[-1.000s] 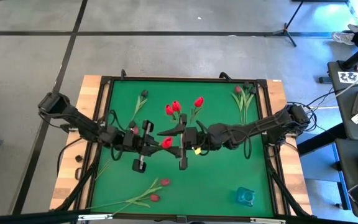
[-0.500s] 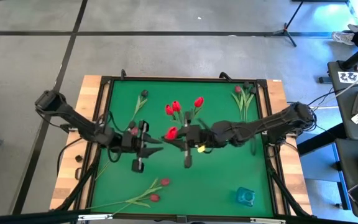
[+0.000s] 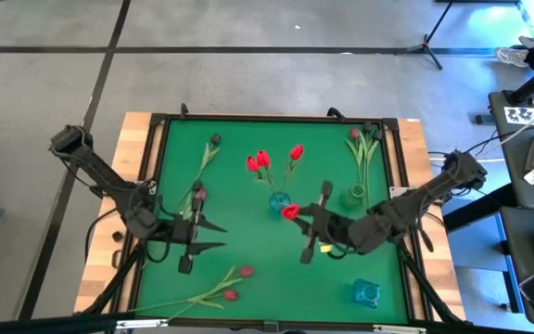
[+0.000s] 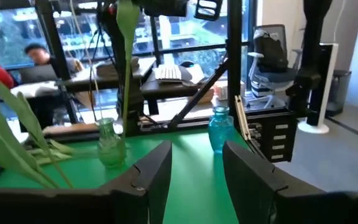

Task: Sort flowers into vase by color
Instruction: Put the red flower in the top blue vase

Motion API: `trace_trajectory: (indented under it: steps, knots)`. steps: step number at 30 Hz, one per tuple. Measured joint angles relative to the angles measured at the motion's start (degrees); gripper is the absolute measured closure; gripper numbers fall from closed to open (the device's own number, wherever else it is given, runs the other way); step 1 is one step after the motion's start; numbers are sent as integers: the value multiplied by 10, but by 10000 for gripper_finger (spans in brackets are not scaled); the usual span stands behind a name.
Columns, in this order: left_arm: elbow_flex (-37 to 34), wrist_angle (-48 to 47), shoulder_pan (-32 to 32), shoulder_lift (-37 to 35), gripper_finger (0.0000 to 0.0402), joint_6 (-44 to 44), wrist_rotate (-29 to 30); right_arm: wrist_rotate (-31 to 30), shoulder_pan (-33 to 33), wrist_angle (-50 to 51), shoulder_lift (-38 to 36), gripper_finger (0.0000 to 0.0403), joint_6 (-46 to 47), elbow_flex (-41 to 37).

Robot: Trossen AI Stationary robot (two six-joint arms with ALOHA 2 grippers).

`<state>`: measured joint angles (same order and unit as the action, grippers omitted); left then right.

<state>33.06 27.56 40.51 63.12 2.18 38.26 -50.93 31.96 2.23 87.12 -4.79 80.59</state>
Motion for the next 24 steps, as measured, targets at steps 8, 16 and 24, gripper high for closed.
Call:
trace_trajectory:
  steps: [8,16,24]
  knots:
    - [0,0,-17,0,260,-16,1,-97,-51,-108,2,395,115,-90]
    - [0,-40,-23,0,260,-51,1,-82,-85,-207,2,391,86,-104]
    - [-1,-66,-22,0,260,-82,0,-89,-87,-226,1,397,30,-104]
